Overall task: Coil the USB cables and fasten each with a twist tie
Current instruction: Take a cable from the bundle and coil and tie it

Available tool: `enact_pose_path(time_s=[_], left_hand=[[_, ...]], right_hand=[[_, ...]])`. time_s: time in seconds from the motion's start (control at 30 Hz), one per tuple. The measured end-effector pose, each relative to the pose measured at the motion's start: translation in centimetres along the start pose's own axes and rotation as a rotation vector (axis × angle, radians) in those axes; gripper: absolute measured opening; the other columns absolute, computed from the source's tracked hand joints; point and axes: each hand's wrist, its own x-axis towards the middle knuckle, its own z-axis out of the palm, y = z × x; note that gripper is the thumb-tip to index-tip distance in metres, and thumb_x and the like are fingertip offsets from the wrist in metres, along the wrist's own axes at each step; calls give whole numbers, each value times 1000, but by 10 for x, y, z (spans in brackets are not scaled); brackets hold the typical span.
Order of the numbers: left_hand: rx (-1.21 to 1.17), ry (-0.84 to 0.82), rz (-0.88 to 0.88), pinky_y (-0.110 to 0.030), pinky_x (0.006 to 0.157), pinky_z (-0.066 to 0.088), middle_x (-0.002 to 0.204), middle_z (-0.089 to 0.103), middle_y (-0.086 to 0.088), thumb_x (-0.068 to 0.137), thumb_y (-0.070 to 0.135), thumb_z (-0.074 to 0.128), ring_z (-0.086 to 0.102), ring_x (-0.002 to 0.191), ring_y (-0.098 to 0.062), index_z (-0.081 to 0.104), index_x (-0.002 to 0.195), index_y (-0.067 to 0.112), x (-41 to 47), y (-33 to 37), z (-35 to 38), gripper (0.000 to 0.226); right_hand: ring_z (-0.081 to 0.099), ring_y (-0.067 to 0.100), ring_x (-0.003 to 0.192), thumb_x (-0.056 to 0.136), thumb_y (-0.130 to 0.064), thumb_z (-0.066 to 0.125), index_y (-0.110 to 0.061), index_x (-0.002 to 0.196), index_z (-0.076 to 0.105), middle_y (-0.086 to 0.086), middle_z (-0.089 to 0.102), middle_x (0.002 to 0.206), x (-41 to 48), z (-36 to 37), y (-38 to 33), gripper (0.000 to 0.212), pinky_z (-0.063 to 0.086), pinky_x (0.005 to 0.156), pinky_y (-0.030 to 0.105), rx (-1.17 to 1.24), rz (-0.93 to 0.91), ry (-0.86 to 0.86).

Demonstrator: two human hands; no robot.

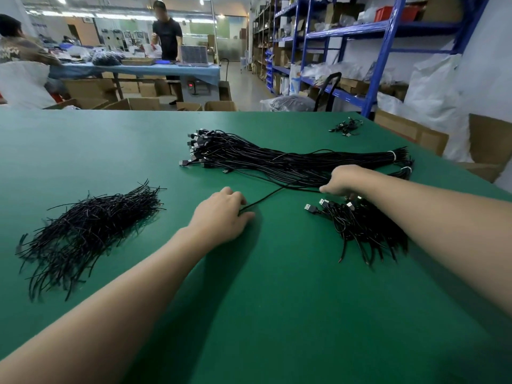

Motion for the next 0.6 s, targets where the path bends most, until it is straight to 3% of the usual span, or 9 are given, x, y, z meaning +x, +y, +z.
enact_pose_path(time_s=[0.07, 0.17, 0.27, 0.33, 0.47, 0.6], left_hand=[[15, 30, 2, -40, 85, 51, 119, 57, -6, 101, 46, 51, 60, 108, -31, 57, 120, 16, 16, 14, 10, 35], [87, 58, 21, -39, 69, 43, 101, 61, -8, 106, 35, 45, 59, 88, -35, 51, 106, 11, 31, 25, 19, 24], [143, 22, 56, -37, 62, 34, 76, 46, -4, 105, 22, 41, 48, 74, -33, 42, 93, 10, 35, 24, 22, 17], [200, 9, 69, -35, 58, 30, 71, 39, -2, 103, 15, 42, 45, 71, -31, 40, 91, 11, 35, 19, 18, 13], [259, 45, 74, -34, 54, 26, 74, 41, 0, 105, 23, 41, 44, 70, -29, 39, 93, 14, 31, 7, -1, 15], [228, -34, 27, -37, 68, 35, 106, 61, -7, 107, 30, 40, 45, 80, -29, 43, 100, 20, 25, -1, -20, 12]], right_hand=[[45, 31, 140, 109, -43, 31, -4, 154, 31, 15, 40, 157, 9, 3, -10, 60, 43, 97, 31, -8, -38, -54], [30, 33, 148, 108, -44, 32, -1, 156, 22, 18, 27, 163, 30, 10, -15, 66, 31, 113, 36, 48, -35, -66], [19, 41, 149, 104, -58, 30, -17, 161, 11, 20, 11, 164, 52, 23, -13, 73, 24, 118, 44, 94, 69, 22], [20, 41, 147, 104, -57, 31, -26, 162, 10, 19, 10, 162, 65, 32, -9, 69, 27, 116, 48, 144, 73, 98], [24, 39, 144, 104, -58, 29, -32, 161, 12, 18, 13, 161, 82, 40, 0, 64, 32, 112, 48, 156, 41, 171], [24, 41, 143, 104, -59, 30, -34, 159, 20, 18, 15, 159, 94, 42, 7, 61, 31, 112, 48, 161, 4, 192]])
